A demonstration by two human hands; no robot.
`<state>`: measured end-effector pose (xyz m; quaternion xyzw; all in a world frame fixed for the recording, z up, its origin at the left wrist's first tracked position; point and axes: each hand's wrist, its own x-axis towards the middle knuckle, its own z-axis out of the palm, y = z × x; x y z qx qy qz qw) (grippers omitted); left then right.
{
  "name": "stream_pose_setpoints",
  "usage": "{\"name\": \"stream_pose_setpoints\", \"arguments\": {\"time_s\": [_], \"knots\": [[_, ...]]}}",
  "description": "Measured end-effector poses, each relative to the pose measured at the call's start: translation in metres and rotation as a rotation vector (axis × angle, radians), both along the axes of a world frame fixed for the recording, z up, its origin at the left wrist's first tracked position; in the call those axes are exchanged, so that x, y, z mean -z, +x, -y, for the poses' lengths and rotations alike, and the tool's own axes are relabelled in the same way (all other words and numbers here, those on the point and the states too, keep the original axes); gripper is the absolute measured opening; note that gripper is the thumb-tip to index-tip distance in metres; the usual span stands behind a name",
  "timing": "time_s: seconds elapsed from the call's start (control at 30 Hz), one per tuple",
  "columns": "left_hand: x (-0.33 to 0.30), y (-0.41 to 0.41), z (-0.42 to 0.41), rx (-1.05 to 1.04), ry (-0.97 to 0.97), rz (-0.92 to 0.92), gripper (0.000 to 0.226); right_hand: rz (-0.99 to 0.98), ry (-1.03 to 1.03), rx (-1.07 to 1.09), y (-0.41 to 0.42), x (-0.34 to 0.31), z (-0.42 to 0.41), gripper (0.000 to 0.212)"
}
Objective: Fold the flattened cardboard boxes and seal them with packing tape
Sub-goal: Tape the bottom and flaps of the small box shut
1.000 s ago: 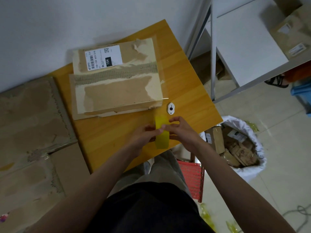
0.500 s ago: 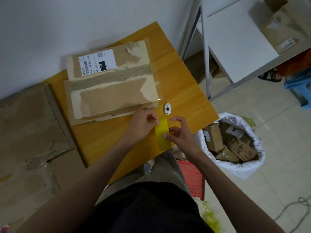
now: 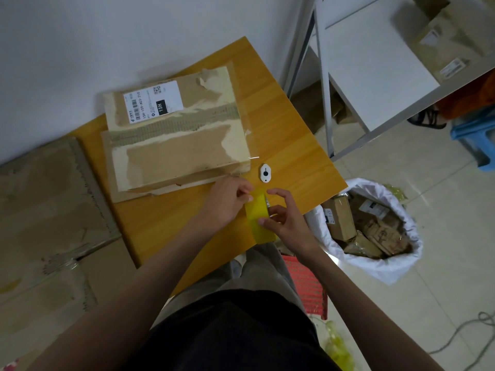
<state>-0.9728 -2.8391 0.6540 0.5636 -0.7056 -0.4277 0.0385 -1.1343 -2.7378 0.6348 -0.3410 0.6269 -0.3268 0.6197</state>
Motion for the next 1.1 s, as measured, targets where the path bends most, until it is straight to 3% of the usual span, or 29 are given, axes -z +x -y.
{"name": "stream_pose_setpoints", "arguments": {"time_s": [0.3,0.73,0.97,1.1], "knots": [[-0.002,-0.001,-0.002,0.021,-0.021,0.003,0.013,0.007,-0.029,-0.004,-0.002,0.002,-0.001,0.059],[-0.003,0.004,-0.004,0.005,-0.036,0.036,0.019,0.004,-0.051,-0.006,-0.005,0.006,0.002,0.06],[-0.003,0.0,-0.004,0.222,-0.096,0.068,0.035,-0.01,-0.078,-0.025,-0.004,0.005,0.007,0.06],[-0.004,-0.002,-0.004,0.199,-0.114,0.047,0.033,-0.003,-0.093,-0.023,-0.004,0.004,0.009,0.06]]}}
